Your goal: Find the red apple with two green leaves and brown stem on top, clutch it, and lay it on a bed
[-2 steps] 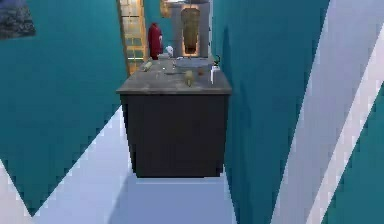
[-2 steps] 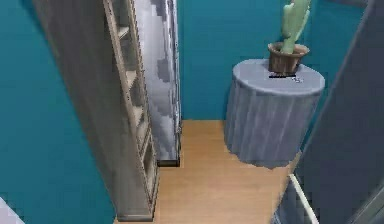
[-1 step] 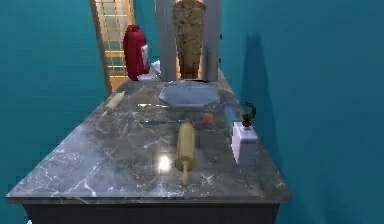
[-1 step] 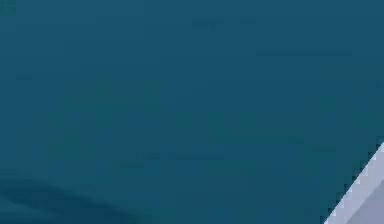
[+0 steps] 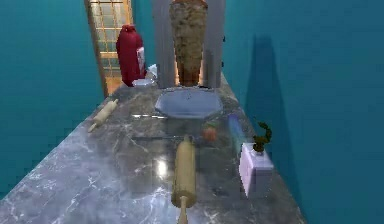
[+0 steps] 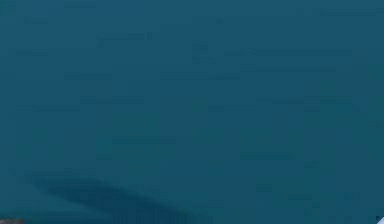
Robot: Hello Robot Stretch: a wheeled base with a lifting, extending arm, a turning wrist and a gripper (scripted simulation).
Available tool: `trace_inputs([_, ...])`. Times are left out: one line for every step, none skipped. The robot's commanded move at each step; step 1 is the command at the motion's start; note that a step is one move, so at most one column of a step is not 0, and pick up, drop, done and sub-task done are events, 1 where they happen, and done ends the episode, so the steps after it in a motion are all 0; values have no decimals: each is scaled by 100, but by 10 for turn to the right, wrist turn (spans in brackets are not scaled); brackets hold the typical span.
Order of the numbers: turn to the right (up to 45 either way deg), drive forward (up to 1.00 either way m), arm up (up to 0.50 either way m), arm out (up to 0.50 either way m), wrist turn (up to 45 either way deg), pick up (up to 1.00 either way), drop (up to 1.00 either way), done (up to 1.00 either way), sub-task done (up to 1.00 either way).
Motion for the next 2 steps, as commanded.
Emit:
trace_inputs([-450,0,0,0,0,0,0,0,0])
trace_inputs([-330,0,0,0,0,0,0,0,0])
